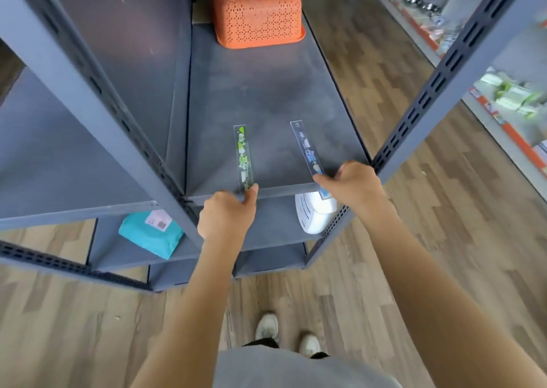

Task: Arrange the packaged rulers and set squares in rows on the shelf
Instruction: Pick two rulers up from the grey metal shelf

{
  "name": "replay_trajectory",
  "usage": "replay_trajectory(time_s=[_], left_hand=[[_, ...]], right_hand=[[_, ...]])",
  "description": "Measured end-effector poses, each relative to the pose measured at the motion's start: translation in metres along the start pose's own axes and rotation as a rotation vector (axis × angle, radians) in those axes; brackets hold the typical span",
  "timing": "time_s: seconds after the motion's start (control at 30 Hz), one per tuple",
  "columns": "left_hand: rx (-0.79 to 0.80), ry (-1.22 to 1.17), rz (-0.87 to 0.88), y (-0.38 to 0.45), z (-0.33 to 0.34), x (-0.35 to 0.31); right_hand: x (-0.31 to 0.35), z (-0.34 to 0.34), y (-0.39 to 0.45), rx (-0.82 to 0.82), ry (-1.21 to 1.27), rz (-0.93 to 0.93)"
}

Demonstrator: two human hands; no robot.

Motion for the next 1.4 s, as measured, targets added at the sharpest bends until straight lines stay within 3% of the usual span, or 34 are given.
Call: replay_trajectory(time_s=[0.17, 0.4, 0.6, 0.8, 1.07, 1.23, 1.4], left_hand=[[0.149, -0.364, -0.111, 0.003, 0.009, -0.002], [0.290, -0.562, -0.115, 0.002, 0.004, -0.016], [0.397, -0.688, 0.019, -0.013, -0.015, -0.031], [0.590, -0.966, -0.043, -0.021, -0.016, -0.021], [0.627, -0.842, 0.082, -0.021, -0.019, -0.015], [0.604, -0.762, 0.138, -0.017, -0.022, -0.020], [0.708, -0.550, 0.407, -0.027, -0.018, -0.038]], right_hand=[[-0.007, -0.002, -0.001, 0.119, -0.076, 0.065], [-0.007, -0.008, 0.004, 0.163, -0.114, 0.026], [0.000, -0.003, 0.007, 0.194, -0.106, 0.004], [0.003, 0.006, 0.003, 0.208, -0.034, 0.023], [-0.002, 0.016, -0.008, 0.260, 0.467, 0.025], [-0.009, 0.006, -0.017, 0.137, 0.625, -0.045], [-0.040, -0.006, -0.041, 0.130, 0.703, -0.071]])
Point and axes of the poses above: each hand's wrist, its own y-axis towards the middle knuckle, its own z-axis out of the palm, x = y × z, the point moved 3 cm from there along y, towards the middle knuckle, and after that the axes turned 6 degrees about y, right-handed, at the moved point
